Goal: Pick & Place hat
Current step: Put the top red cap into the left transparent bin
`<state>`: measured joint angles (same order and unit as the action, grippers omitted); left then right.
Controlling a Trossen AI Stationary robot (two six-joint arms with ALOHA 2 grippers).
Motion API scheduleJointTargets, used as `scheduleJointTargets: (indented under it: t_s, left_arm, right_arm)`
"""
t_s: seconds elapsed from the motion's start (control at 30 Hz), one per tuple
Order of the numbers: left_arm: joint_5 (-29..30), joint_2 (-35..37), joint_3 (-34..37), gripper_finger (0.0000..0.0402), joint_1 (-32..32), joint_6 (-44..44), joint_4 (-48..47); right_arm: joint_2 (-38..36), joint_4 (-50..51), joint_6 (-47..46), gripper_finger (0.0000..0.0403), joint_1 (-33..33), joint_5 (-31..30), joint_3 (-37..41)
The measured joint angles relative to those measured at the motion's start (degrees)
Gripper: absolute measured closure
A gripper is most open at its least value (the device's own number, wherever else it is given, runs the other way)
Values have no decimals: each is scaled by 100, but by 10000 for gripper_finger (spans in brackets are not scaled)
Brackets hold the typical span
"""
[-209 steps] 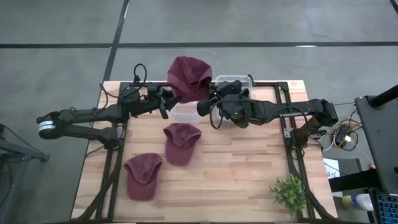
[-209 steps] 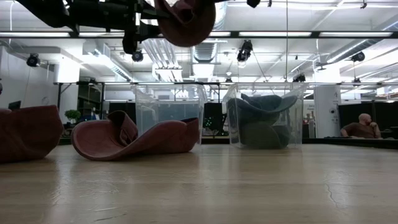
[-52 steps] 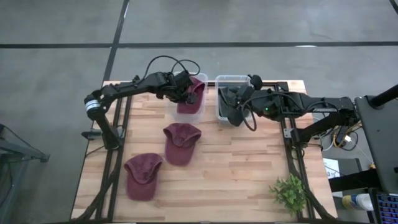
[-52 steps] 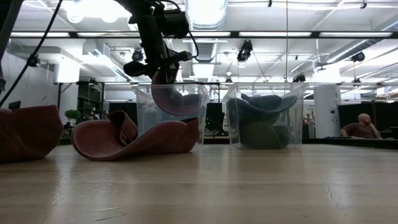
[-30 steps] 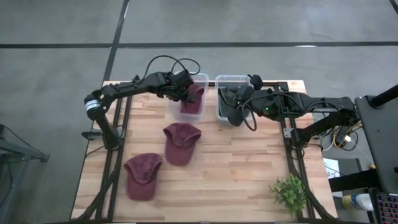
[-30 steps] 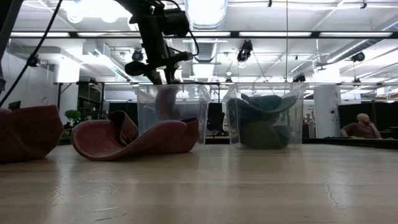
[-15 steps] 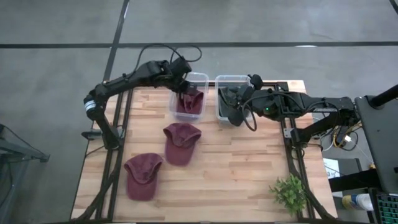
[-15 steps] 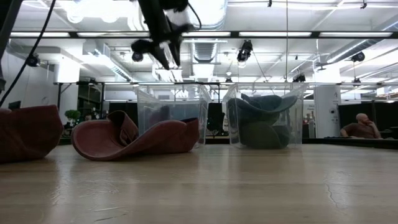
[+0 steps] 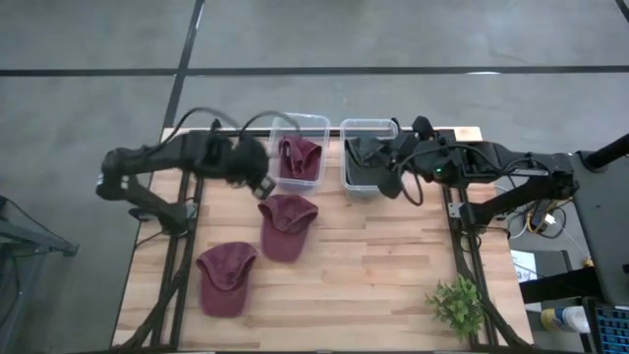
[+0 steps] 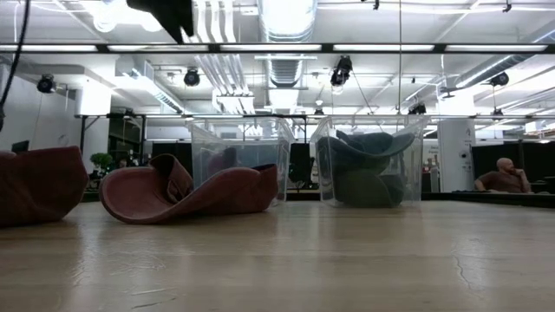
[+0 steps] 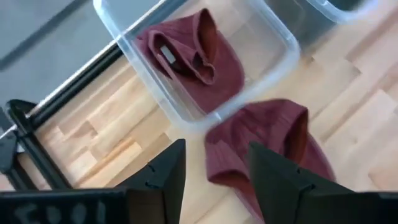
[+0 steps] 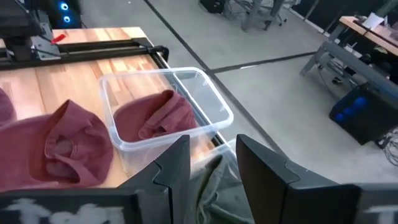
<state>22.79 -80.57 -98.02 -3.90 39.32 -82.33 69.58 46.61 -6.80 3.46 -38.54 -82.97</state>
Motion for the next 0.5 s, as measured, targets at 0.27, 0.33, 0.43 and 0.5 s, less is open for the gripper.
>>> scheduleJointTargets:
  t_s: [0.27,0.33,0.43,0.5]
  left_arm:
    - [-235,1219,1998,239,1184,2204,622]
    - [-631,1416,2590,239,1389,2566,1142]
    - [-1041,1599,3400,239,1606,2851,2206]
    - [-1300,1647,3845,239,1628,2996,2750]
  right_arm:
    - [-497,36,-427,280,0,-2,189]
    - [-572,19,-537,280,0,-2,248]
    - [-612,24,-647,280,2,-2,305]
    - [-607,25,-701,280,2,-2,318]
